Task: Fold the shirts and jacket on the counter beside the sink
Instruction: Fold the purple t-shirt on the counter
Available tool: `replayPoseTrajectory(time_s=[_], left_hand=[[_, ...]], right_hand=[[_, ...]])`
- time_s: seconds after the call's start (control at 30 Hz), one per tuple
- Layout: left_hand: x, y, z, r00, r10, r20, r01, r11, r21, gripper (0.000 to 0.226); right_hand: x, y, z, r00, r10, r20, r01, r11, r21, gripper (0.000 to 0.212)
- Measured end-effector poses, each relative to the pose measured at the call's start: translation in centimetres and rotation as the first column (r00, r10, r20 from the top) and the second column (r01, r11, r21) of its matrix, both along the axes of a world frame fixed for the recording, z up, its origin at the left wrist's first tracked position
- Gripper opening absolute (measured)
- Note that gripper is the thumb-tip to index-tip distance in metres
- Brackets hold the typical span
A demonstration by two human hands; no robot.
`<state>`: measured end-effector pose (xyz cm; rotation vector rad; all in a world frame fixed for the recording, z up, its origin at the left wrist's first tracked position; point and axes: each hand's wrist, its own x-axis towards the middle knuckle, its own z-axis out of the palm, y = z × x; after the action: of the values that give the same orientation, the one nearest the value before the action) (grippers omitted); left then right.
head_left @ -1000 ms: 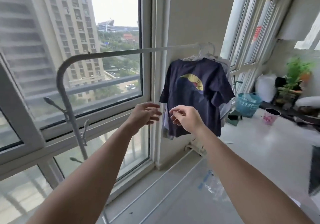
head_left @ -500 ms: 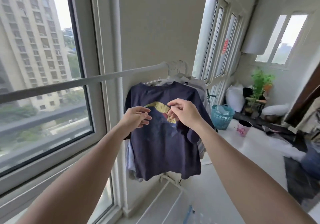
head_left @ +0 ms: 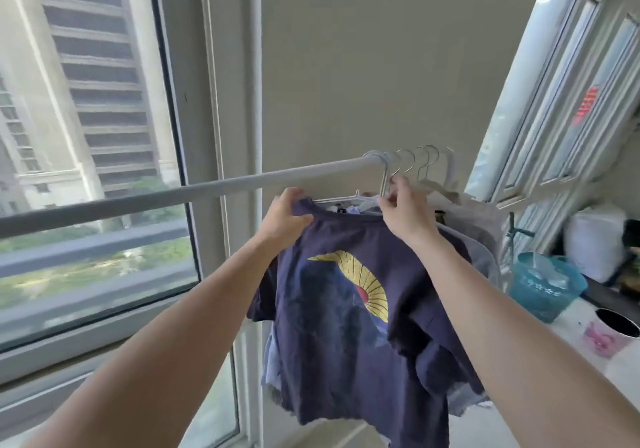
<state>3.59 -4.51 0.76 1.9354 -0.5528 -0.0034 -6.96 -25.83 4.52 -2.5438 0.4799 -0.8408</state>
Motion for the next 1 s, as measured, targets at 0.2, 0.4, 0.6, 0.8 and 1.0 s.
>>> replayPoseTrajectory(time_s=[0.2,0.4,0.6,0.8,1.0], left_hand=[[2.5,-2.7,-0.8,0.988,0.128,0.086,-0.144,0.965,0.221,0.051],[1.3,-1.8,0.0,0.964,0.235,0.128,-0.258,0.941,0.218,0.034],[-2.4,3.5,2.3,0.915,0.361,0.181,-0.388,0.909,0.151,0.023],[-9.5,11.5,3.7,0.823,0.516,0.238,-0.542,0.839,0.052,0.015],[-20.3,25.5,2.6,0.758,0.631,0.162,-0.648,0.757,0.086,0.019]], right_hand=[[4.0,-2.6,-0.9,0.989,0.150,0.015,-0.149,0.988,-0.049,0.019],[4.6,-2.6,-0.6,0.954,0.279,0.109,-0.276,0.960,-0.043,0.019],[2.5,2.0,1.5,0.901,0.392,0.186,-0.390,0.920,-0.049,0.015],[-3.4,10.1,3.8,0.780,0.570,0.258,-0.581,0.813,-0.036,0.014],[-10.1,22.7,4.8,0.600,0.771,0.214,-0.780,0.623,-0.060,0.011]])
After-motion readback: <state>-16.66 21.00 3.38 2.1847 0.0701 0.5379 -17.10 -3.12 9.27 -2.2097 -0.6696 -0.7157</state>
